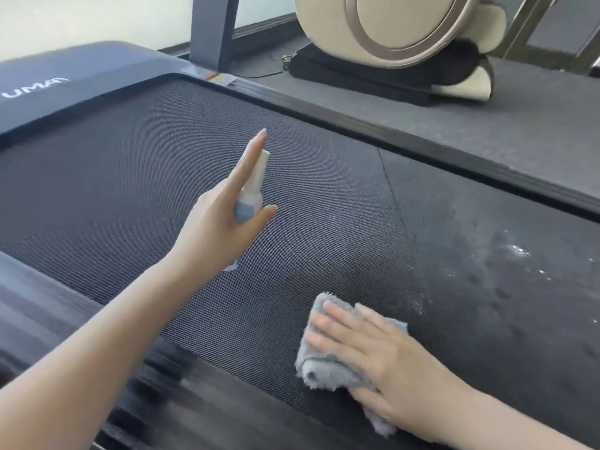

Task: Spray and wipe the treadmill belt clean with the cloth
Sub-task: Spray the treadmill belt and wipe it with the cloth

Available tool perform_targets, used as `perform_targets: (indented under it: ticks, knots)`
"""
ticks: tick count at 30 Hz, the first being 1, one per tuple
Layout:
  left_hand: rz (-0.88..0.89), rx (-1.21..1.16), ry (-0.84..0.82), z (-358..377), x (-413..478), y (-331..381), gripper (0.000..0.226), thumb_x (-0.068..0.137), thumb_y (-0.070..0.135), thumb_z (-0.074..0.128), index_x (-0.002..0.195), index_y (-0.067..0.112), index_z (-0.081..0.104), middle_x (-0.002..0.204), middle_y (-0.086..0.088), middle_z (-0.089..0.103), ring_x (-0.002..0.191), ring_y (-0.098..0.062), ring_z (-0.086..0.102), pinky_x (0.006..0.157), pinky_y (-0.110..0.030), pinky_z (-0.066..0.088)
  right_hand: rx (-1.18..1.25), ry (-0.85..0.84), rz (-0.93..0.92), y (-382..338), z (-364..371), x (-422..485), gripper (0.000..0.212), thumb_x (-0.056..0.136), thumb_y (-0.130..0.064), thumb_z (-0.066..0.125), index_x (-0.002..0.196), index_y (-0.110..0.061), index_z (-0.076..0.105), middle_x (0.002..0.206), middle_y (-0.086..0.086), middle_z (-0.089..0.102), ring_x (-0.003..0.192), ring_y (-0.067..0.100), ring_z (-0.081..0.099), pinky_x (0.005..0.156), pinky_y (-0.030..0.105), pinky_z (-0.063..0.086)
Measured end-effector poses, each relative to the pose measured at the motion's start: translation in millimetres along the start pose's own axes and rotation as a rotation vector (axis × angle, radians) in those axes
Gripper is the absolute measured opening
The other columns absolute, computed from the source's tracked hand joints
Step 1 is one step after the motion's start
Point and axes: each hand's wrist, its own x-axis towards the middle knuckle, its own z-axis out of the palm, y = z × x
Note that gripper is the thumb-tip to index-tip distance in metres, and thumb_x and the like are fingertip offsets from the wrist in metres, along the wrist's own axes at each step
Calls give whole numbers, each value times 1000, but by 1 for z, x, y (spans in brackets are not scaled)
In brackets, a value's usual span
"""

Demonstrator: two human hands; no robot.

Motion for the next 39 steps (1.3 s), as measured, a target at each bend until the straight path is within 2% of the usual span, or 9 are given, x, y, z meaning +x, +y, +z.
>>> perform_targets:
  ticks: [2,6,9,13,16,20,24,29,39]
  knots:
    - [14,14,10,2,-1,-1,87,88,17,67,152,40,12,126,-3,64,71,8,56,77,-22,43,71,47,140,22,-2,-5,63,86,-34,45,147,-32,28,155,-13,22,144,9,15,113,36,16]
    - [-8,-6,20,8,-1,1,85,88,18,66,151,41,15,123,-5,66,70,0,58,82,-30,49,211,151,500,80,-17,3,55,97,-37,39,142,-50,10,150,-32,2,142,-3,3,118,28,6]
    - [-18,-21,10,17,1,6,82,88,22,65,151,40,17,101,3,70,66,-12,61,78,-36,53,174,96,752,127,-23,20,53,100,-37,35,149,-33,15,156,-17,6,145,14,7,117,30,4]
    - [-1,-36,11,31,6,16,78,87,19,64,151,36,21,77,8,66,55,-5,48,67,-19,44,133,101,888,147,-23,45,57,100,-36,35,151,-19,16,158,-1,11,144,21,14,116,34,10]
    - [-4,-21,6,37,8,26,77,88,17,64,150,38,23,64,10,59,54,-5,45,64,-23,43,163,134,782,128,-27,45,56,99,-33,38,150,-20,18,157,-7,13,143,17,14,116,34,13]
    - [6,-19,7,38,9,31,78,87,16,63,150,38,24,59,16,54,50,-4,45,61,-27,44,263,99,455,71,-26,32,55,100,-32,41,149,-27,17,145,-25,2,136,-7,-10,117,24,-2]
    - [-8,-31,6,41,9,36,77,84,24,59,149,42,22,64,9,61,53,-8,54,68,-31,49,282,-17,225,28,-19,8,55,95,-39,34,148,-34,18,153,-21,4,140,-7,-14,116,22,-11]
    - [-9,-23,-18,45,5,41,78,86,23,60,149,43,20,77,-5,70,56,-10,60,74,-36,54,226,-54,53,2,-10,-31,61,90,-39,44,148,-29,26,156,-12,16,145,5,2,117,32,4]
    - [-19,-19,-26,48,5,49,78,86,22,61,149,43,20,71,-2,67,57,-24,63,73,-46,56,64,135,375,21,0,-52,60,92,-47,35,148,-27,25,155,-12,20,145,5,8,114,34,13]
